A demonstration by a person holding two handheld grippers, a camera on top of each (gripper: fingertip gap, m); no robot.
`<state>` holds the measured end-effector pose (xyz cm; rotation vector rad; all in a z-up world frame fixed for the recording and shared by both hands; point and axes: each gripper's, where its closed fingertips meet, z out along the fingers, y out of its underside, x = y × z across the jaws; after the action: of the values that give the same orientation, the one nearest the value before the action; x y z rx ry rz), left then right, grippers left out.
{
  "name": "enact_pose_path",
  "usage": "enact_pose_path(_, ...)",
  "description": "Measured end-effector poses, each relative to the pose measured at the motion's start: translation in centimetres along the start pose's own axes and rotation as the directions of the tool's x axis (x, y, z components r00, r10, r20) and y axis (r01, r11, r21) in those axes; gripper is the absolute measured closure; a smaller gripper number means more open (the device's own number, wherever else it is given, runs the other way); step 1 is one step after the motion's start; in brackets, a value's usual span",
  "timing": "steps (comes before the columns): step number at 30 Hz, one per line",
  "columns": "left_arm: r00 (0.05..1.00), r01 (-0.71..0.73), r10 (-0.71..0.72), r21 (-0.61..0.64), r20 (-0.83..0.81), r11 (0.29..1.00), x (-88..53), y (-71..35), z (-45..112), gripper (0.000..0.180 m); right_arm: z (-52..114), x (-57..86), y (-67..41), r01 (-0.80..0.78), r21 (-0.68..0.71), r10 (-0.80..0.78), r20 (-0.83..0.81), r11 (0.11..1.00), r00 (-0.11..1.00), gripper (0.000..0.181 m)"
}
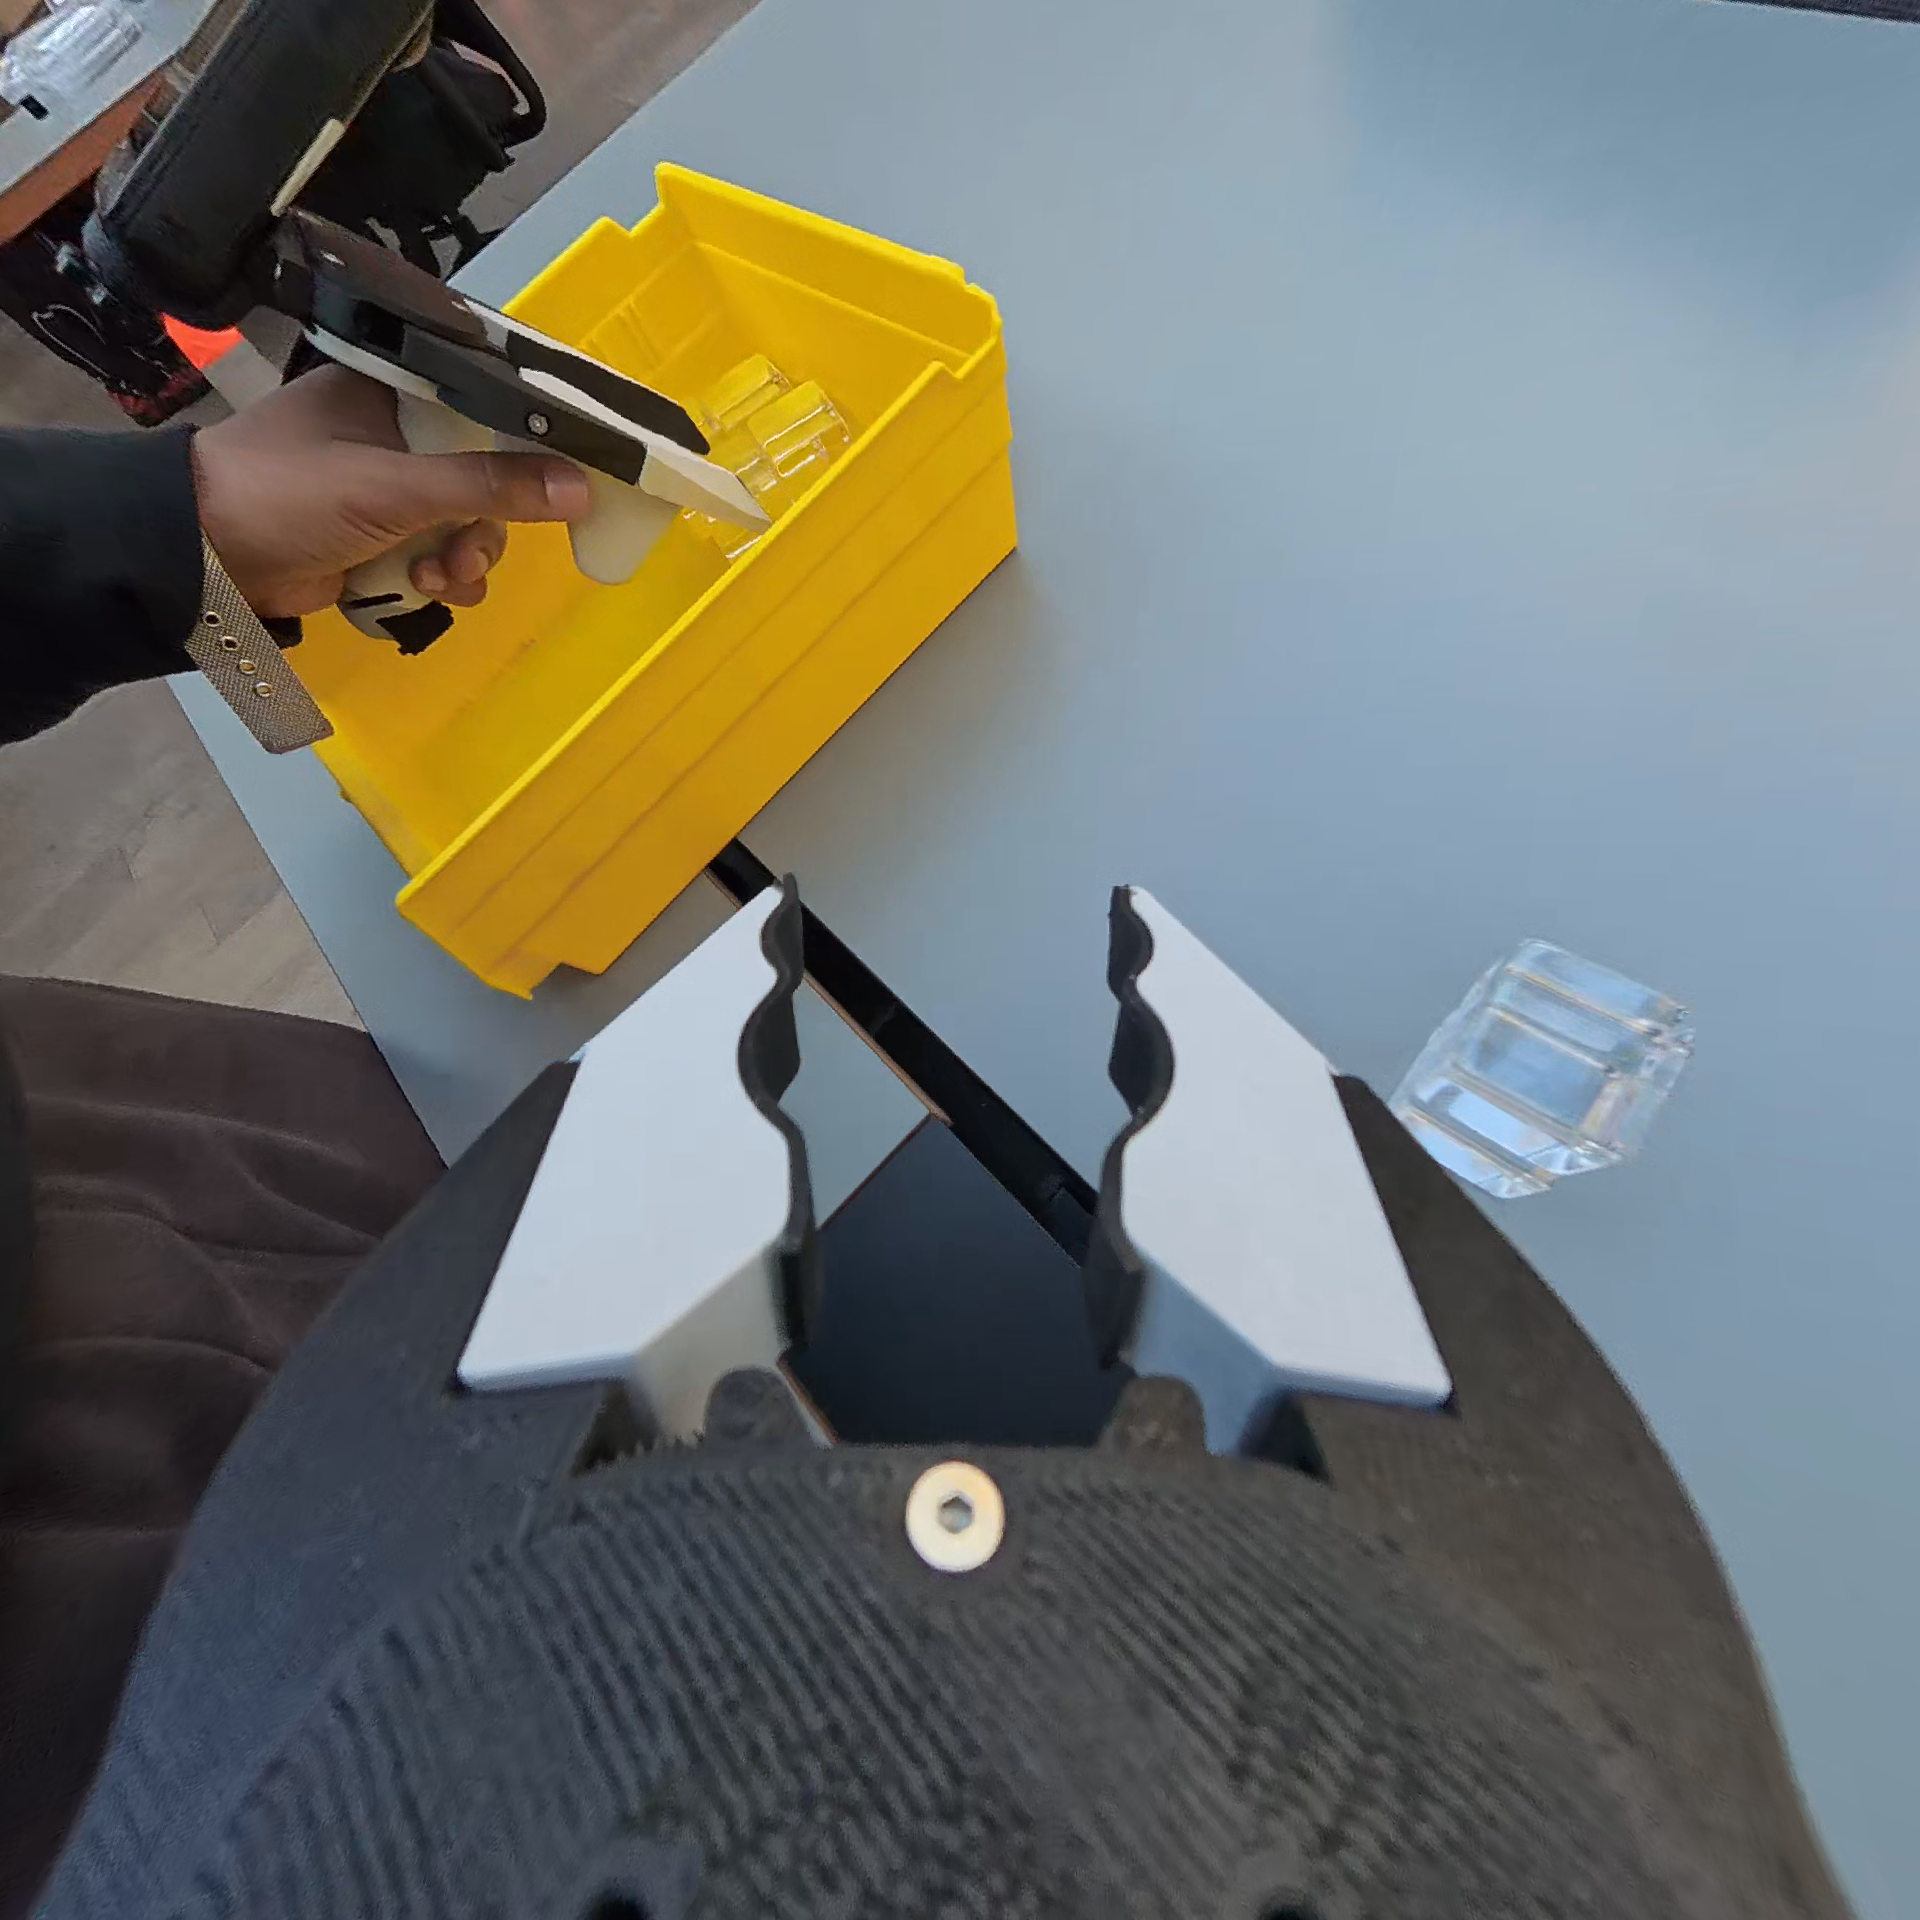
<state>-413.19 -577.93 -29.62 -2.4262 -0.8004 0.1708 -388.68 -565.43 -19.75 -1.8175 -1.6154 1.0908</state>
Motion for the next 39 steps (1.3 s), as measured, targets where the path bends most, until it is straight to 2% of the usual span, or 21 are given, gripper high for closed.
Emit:
enact_pose_path(2,0.998,-0.024,0.024,-0.006,-0.060,1.000,0.6,0.2,-0.3,0.120,0.4,-0.9,-0.1,-0.016,0.005,0.017,-0.010,1.000,1.000,0.123)
enact_pose_path(4,0.998,-0.044,0.043,-0.018,-0.052,0.999,-0.1,0.5,0.0,0.120,0.8,-1.6,-0.3,-0.031,0.011,0.031,-0.018,0.999,0.999,0.123)
enact_pose_path(7,0.991,-0.021,-0.003,-0.171,-0.136,0.985,0.5,2.9,1.9,0.116,1.6,-2.8,-0.6,-0.036,0.014,0.036,-0.031,0.999,0.999,0.123)
enact_pose_path(8,0.993,-0.045,0.027,-0.155,-0.118,0.987,0.4,2.7,2.2,0.122,1.8,-3.2,-0.7,-0.032,0.011,0.032,-0.036,0.999,0.999,0.123)
enact_pose_path(9,0.993,-0.070,0.056,-0.140,-0.100,0.988,0.3,2.4,2.2,0.137,2.0,-3.5,-0.7,-0.025,0.003,0.026,-0.042,1.000,0.999,0.123)
enact_pose_path(16,0.979,-0.054,0.052,-0.003,-0.197,0.999,1.6,-0.6,-1.1,0.138,1.7,-4.6,-0.1,0.047,-0.082,-0.057,-0.126,0.996,0.990,0.124)
enact_pose_path(22,0.941,-0.126,0.184,0.211,-0.284,0.969,3.8,-6.8,-8.8,0.138,1.7,-4.5,-1.2,0.017,-0.048,-0.024,-0.142,0.999,0.990,0.124)
enact_pose_path(25,0.899,-0.160,0.258,0.284,-0.353,0.945,6.2,-8.4,-11.7,0.138,2.1,-4.6,-2.2,0.019,-0.032,-0.024,-0.136,0.999,0.990,0.125)
enact_pose_path(32,0.744,-0.244,0.396,0.334,-0.538,0.911,14.9,-7.0,-14.5,0.138,1.2,-4.4,-1.2,0.031,-0.075,-0.043,-0.152,0.997,0.987,0.126)
enact_pose_path(35,0.628,-0.332,0.502,0.379,-0.595,0.864,19.3,-5.8,-15.3,0.138,-0.1,-3.4,-0.5,0.001,-0.051,-0.010,-0.170,0.999,0.985,0.127)
enact_pose_path(39,0.533,-0.444,0.609,0.418,-0.588,0.793,23.8,-5.6,-15.2,0.139,-1.9,-1.4,1.6,-0.048,-0.034,0.041,-0.189,0.998,0.981,0.129)
